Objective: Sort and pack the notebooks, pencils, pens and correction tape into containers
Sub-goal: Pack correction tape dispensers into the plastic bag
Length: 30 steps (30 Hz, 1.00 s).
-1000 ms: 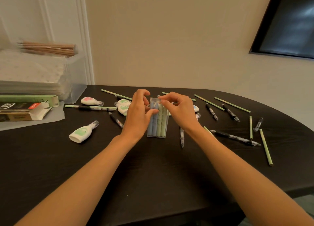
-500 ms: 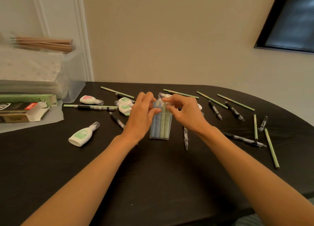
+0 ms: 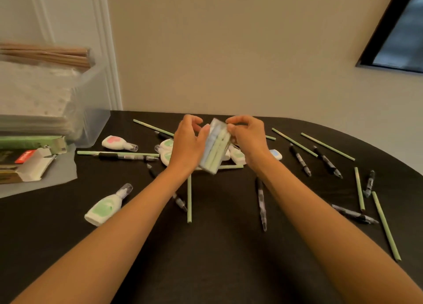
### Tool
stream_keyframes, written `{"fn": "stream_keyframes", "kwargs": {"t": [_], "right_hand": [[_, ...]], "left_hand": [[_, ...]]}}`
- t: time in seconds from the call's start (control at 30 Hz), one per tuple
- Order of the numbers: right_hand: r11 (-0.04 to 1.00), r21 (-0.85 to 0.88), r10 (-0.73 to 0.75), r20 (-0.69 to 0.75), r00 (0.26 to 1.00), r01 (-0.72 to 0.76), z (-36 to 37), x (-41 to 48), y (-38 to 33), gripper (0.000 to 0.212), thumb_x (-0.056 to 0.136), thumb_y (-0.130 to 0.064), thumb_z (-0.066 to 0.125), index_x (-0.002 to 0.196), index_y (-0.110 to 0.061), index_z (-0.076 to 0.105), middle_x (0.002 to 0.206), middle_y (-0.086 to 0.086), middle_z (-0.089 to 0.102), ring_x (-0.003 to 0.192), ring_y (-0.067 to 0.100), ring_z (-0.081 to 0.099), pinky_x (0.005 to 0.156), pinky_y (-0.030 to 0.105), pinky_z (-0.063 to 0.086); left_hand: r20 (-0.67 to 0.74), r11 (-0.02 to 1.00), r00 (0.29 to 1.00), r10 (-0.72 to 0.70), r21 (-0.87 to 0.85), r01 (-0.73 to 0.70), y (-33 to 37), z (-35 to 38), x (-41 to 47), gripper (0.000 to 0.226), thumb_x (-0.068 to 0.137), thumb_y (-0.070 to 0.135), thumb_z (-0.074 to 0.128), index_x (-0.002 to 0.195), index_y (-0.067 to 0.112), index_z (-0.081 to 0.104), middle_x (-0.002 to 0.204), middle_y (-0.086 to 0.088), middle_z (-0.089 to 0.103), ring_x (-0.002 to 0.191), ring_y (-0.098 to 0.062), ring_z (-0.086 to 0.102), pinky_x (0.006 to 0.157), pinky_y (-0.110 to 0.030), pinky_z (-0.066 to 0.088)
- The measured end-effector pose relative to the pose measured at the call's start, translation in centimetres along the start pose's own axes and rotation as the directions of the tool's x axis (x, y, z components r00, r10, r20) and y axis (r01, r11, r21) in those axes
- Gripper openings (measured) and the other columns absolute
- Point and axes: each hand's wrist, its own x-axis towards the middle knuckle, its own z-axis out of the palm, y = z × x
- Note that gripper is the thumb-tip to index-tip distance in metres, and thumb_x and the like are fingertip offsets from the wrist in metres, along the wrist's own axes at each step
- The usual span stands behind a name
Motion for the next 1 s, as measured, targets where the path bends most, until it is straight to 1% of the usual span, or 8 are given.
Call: {"fn": "stream_keyframes", "kwargs": {"t": [0.1, 0.17, 0.23, 0.37, 0.53, 0.73, 0.9, 1.0], "right_hand": [[0.984, 0.119, 0.138, -0.068, 0.988, -0.129, 1.8, 3.9, -1.7, 0.017, 0.089, 0.000, 0.052, 0.093, -0.016, 0.059, 0.093, 0.012, 0.062, 0.077, 0.019, 0.058, 0.064, 0.029, 0.047], [0.965, 0.205, 0.185, -0.099, 0.978, -0.162, 2.3, 4.9, -2.3, 0.024, 0.090, 0.002, 0.049, 0.104, -0.017, 0.051, 0.095, 0.014, 0.060, 0.077, 0.019, 0.058, 0.061, 0.025, 0.046], [0.930, 0.307, 0.226, -0.040, 0.973, -0.203, 4.6, 6.8, -4.4, 0.033, 0.091, 0.005, 0.045, 0.113, -0.020, 0.043, 0.094, 0.012, 0.058, 0.074, 0.016, 0.059, 0.054, 0.021, 0.047], [0.923, 0.258, 0.244, 0.177, 0.954, -0.284, 8.4, 8.7, -9.3, 0.046, 0.091, 0.007, 0.039, 0.127, -0.021, 0.041, 0.102, 0.009, 0.058, 0.088, 0.022, 0.064, 0.063, 0.024, 0.054], [0.942, 0.075, 0.274, 0.396, 0.877, -0.328, 13.3, 9.9, -15.6, 0.043, 0.088, 0.003, 0.047, 0.119, -0.027, 0.052, 0.112, 0.008, 0.057, 0.090, 0.021, 0.065, 0.066, 0.021, 0.054], [0.945, -0.108, 0.308, 0.606, 0.733, -0.308, 20.5, 9.9, -20.9, 0.029, 0.086, 0.001, 0.058, 0.114, -0.004, 0.054, 0.102, 0.010, 0.059, 0.086, 0.017, 0.061, 0.071, 0.022, 0.053], [0.947, -0.314, 0.261, 0.634, 0.728, -0.067, 27.3, 9.2, -19.0, 0.027, 0.083, -0.008, 0.066, 0.106, -0.004, 0.053, 0.095, 0.008, 0.056, 0.091, 0.021, 0.055, 0.080, 0.032, 0.046], [0.824, -0.470, 0.142, 0.711, 0.688, 0.316, 29.5, 9.7, -16.9, 0.024, 0.083, -0.019, 0.065, 0.104, -0.012, 0.057, 0.101, 0.005, 0.059, 0.099, 0.021, 0.052, 0.088, 0.035, 0.043]], "left_hand": [[0.037, 0.989, 0.990, -0.137, -0.047, 0.139, 0.0, -1.7, 3.4, 0.024, 0.092, 0.028, 0.054, 0.108, 0.010, 0.050, 0.090, -0.002, 0.057, 0.077, -0.017, 0.060, 0.065, -0.032, 0.055], [0.085, 0.961, 0.970, -0.230, -0.138, 0.240, 0.3, -2.3, 4.2, 0.023, 0.092, 0.026, 0.056, 0.106, 0.012, 0.044, 0.095, -0.011, 0.060, 0.055, -0.014, 0.063, 0.044, -0.023, 0.053], [0.065, 0.919, 0.947, -0.315, -0.227, 0.321, 0.5, -4.3, 7.2, 0.025, 0.092, 0.023, 0.056, 0.108, 0.012, 0.042, 0.099, -0.014, 0.060, 0.042, -0.009, 0.060, 0.038, -0.017, 0.049], [-0.032, 0.908, 0.923, -0.383, -0.195, 0.370, 1.6, -9.0, 12.3, 0.033, 0.096, 0.019, 0.048, 0.126, 0.008, 0.040, 0.108, -0.013, 0.058, 0.055, -0.012, 0.058, 0.038, -0.013, 0.045], [-0.134, 0.874, 0.864, -0.486, -0.052, 0.483, 2.5, -15.8, 16.7, 0.040, 0.099, 0.019, 0.034, 0.138, 0.013, 0.033, 0.114, -0.011, 0.055, 0.071, -0.022, 0.058, 0.056, -0.030, 0.050], [-0.133, 0.763, 0.777, -0.615, 0.147, 0.630, 0.5, -25.6, 20.5, 0.033, 0.099, 0.022, 0.034, 0.128, 0.011, 0.044, 0.122, -0.015, 0.054, 0.103, -0.031, 0.056, 0.088, -0.041, 0.049], [-0.034, 0.678, 0.714, -0.700, 0.285, 0.678, -3.5, -30.3, 20.4, 0.026, 0.099, 0.022, 0.033, 0.109, 0.008, 0.052, 0.104, -0.011, 0.055, 0.093, -0.025, 0.053, 0.078, -0.033, 0.041], [0.018, 0.600, 0.645, -0.764, 0.389, 0.700, -5.9, -31.1, 19.8, 0.028, 0.099, 0.022, 0.036, 0.109, 0.002, 0.051, 0.107, -0.016, 0.057, 0.093, -0.027, 0.053, 0.082, -0.035, 0.041]]}}
